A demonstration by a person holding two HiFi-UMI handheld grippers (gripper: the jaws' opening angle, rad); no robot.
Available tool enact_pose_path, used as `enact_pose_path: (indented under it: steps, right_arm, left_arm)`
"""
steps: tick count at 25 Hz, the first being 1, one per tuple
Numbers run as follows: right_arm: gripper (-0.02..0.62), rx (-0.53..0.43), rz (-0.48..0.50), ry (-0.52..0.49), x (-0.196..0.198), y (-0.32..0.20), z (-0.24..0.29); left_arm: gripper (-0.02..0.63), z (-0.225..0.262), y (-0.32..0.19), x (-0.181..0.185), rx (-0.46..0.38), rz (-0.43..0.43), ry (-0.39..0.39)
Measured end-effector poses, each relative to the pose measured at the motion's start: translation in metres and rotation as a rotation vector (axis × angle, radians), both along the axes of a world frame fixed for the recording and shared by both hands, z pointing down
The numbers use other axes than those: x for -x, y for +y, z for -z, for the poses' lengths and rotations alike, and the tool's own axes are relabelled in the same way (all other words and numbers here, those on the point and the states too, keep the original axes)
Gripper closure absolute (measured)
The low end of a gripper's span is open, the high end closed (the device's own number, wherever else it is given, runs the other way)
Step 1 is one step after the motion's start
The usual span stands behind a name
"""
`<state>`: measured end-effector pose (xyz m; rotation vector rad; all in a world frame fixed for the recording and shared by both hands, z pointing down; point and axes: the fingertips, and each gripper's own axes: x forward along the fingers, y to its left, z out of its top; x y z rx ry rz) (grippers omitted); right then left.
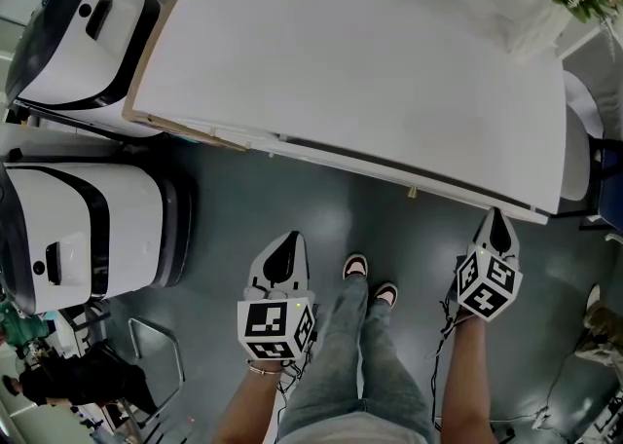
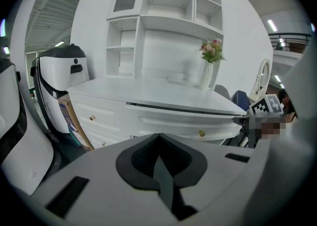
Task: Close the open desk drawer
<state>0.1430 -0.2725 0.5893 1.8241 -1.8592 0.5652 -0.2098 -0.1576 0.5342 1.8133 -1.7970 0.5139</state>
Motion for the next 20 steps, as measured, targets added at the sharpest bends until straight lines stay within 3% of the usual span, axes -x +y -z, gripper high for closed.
enact_pose_path:
  steps: [20]
  right_arm:
    - [0.588, -0.011, 0.011, 0.010, -0.001, -0.014, 0.000]
  left_arm:
    - [0.588, 0.002, -0.006, 0.000, -0.002, 0.009, 0.001]
